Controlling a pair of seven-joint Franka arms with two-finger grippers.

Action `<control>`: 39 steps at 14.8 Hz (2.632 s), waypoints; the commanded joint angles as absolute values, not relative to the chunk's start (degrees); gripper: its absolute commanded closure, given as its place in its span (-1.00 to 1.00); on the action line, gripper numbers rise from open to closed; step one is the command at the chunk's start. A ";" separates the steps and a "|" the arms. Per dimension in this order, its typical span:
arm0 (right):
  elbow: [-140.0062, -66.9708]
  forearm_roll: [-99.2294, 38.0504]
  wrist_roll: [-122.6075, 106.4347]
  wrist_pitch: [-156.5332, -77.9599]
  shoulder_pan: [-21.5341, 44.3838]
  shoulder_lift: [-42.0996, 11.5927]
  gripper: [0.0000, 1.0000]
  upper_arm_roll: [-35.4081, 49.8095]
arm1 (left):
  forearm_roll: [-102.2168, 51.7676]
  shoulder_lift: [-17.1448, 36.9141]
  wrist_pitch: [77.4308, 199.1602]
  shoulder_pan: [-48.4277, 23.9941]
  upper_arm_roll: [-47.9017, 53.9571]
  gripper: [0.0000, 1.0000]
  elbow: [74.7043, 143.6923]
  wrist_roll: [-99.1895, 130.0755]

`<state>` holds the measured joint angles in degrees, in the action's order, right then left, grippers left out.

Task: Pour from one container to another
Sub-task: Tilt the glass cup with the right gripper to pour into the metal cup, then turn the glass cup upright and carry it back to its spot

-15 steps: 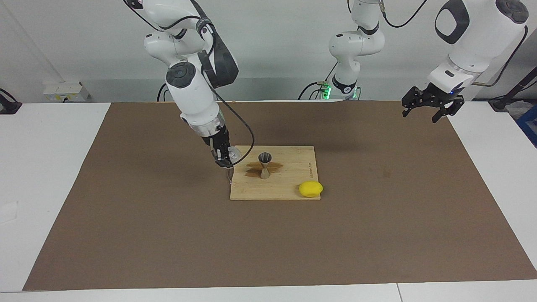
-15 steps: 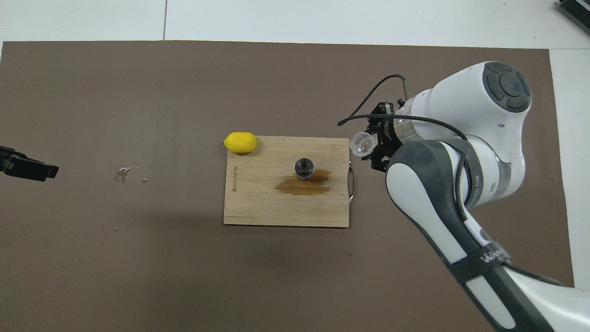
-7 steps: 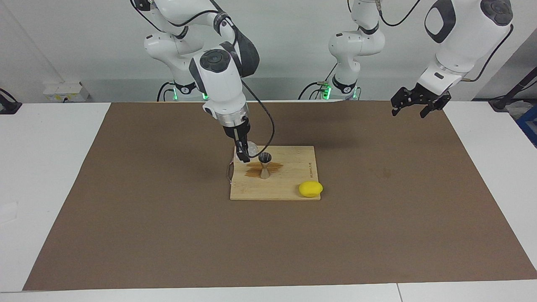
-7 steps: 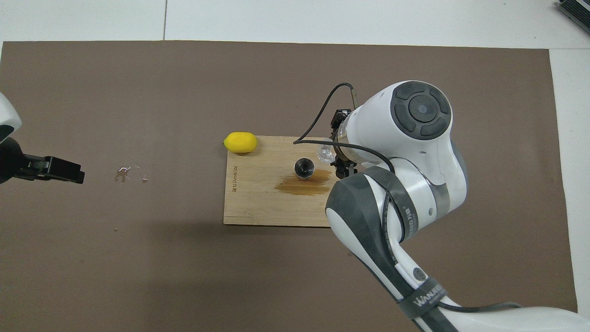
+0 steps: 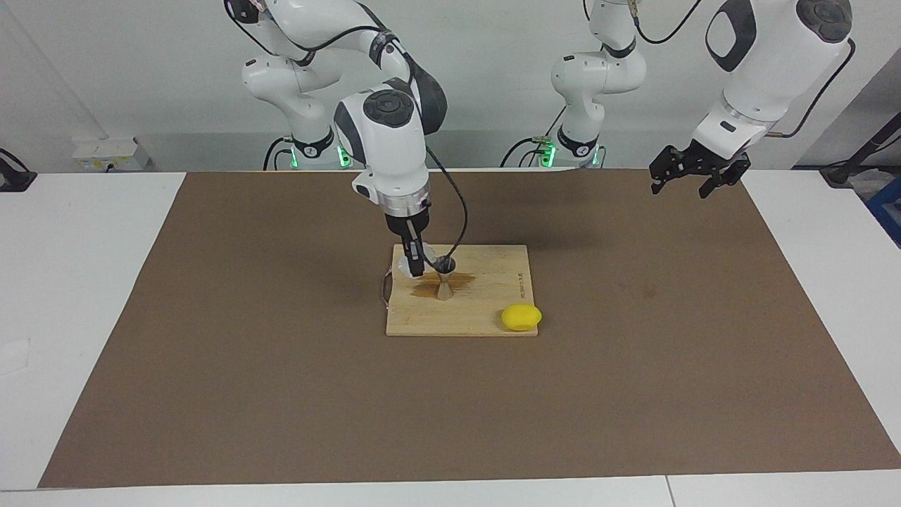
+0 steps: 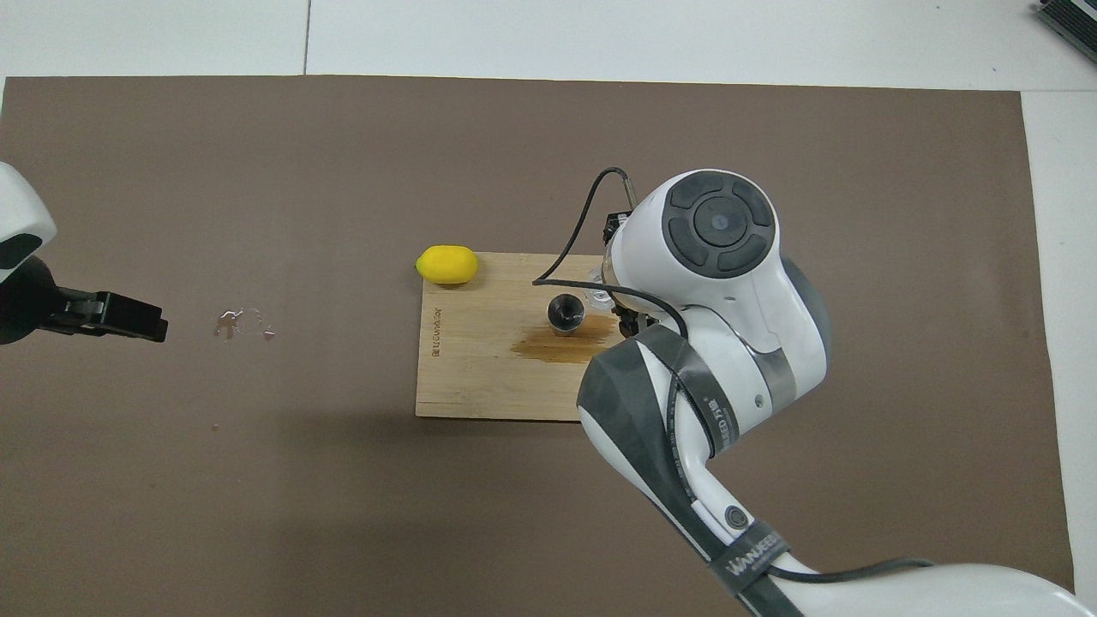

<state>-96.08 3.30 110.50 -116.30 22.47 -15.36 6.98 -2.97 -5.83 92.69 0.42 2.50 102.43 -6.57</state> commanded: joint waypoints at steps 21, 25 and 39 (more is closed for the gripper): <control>-95.98 14.94 111.97 -113.38 27.25 -15.82 1.00 7.03 | -1.93 -4.31 93.70 1.38 3.23 -1.00 100.73 -5.36; -95.63 15.73 111.89 -113.38 27.33 -15.91 1.00 7.03 | -2.02 -4.13 94.66 3.60 5.45 -1.00 101.16 -5.36; -94.83 -7.90 110.93 -115.31 18.91 -15.82 1.00 6.86 | -2.02 -3.96 94.22 3.78 4.92 -1.00 100.99 -5.27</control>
